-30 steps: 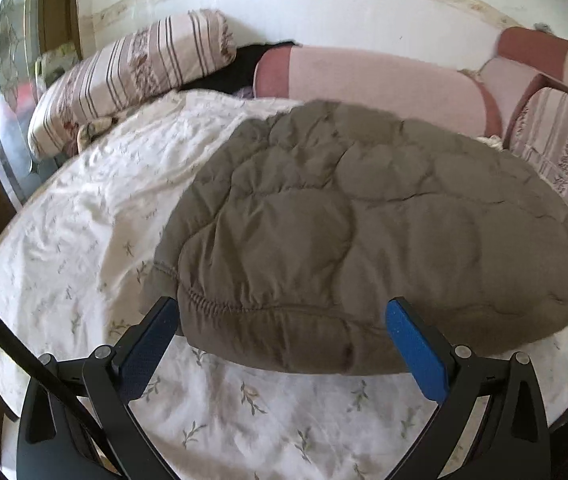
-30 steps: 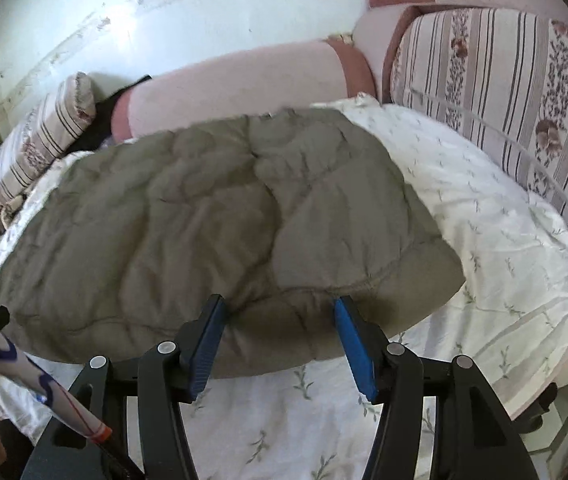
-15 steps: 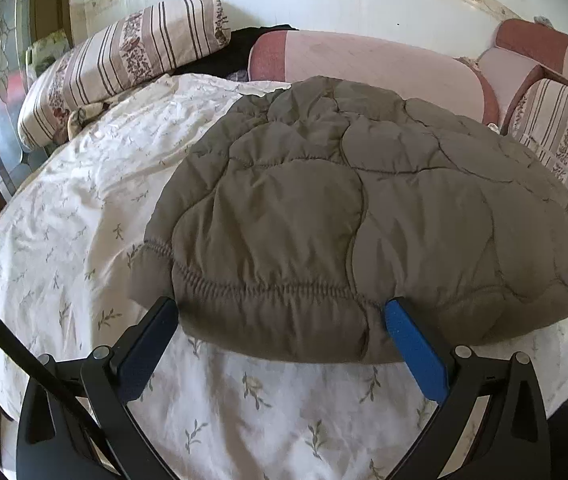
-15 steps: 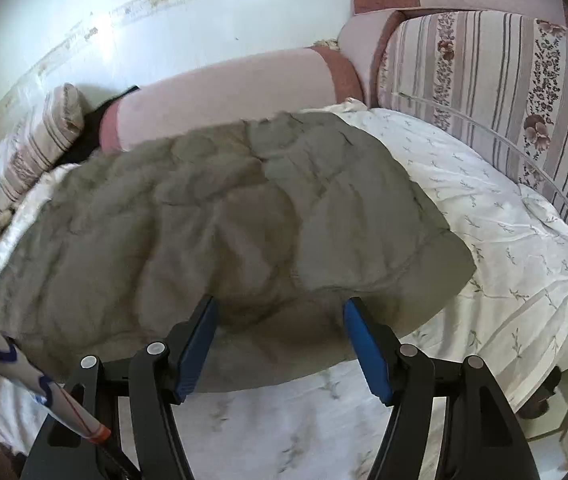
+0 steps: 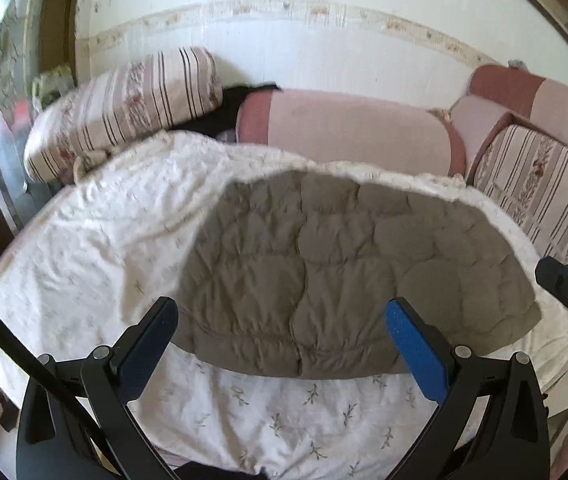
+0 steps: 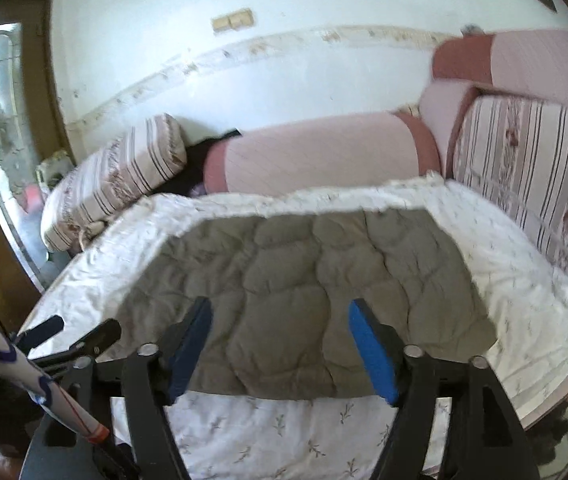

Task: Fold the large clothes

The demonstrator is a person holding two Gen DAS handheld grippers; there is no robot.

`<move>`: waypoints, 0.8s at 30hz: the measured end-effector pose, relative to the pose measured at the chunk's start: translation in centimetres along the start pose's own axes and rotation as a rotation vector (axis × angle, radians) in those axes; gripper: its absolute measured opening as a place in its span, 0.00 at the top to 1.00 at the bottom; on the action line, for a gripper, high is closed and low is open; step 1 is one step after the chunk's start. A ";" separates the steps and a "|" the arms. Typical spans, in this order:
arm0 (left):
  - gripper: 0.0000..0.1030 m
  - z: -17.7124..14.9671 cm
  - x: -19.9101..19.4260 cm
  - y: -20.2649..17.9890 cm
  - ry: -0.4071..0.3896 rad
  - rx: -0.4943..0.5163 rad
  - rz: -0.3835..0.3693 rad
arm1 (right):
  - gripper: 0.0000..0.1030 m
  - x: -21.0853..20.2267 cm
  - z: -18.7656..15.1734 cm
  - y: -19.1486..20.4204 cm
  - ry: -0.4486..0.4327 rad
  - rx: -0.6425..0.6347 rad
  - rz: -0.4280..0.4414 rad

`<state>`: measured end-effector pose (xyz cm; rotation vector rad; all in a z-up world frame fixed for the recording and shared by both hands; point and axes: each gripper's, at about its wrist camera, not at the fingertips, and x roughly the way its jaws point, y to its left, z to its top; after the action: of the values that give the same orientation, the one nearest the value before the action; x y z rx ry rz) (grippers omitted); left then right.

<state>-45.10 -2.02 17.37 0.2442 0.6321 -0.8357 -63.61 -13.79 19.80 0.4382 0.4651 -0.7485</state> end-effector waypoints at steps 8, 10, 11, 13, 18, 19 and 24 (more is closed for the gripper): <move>0.00 2.4 -9.0 1.8 -0.134 -0.003 0.068 | 0.01 -8.4 1.1 1.2 -0.119 -0.017 -0.045; 0.00 2.0 -10.2 2.0 -0.132 -0.005 0.102 | 0.00 -10.0 0.9 1.3 -0.152 -0.020 -0.073; 0.00 1.9 -10.5 2.1 -0.128 -0.006 0.117 | 0.00 -10.7 0.7 1.5 -0.169 -0.025 -0.090; 0.00 1.1 -11.4 2.0 -0.137 -0.005 0.132 | 0.00 -11.7 0.2 2.0 -0.191 -0.037 -0.098; 0.00 -0.3 -11.8 1.1 -0.126 0.033 0.201 | 0.00 -10.5 -1.2 3.9 -0.141 -0.130 -0.105; 0.00 -0.5 -11.7 0.8 -0.119 0.047 0.231 | 0.00 -10.3 -1.4 3.9 -0.131 -0.129 -0.102; 0.00 -0.7 -10.8 -0.2 -0.061 0.086 0.185 | 0.00 -9.3 -2.2 4.0 -0.098 -0.133 -0.096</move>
<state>-51.00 4.84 23.40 0.3489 0.5086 -0.6899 -67.17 -5.01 23.95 0.2547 0.4439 -0.8225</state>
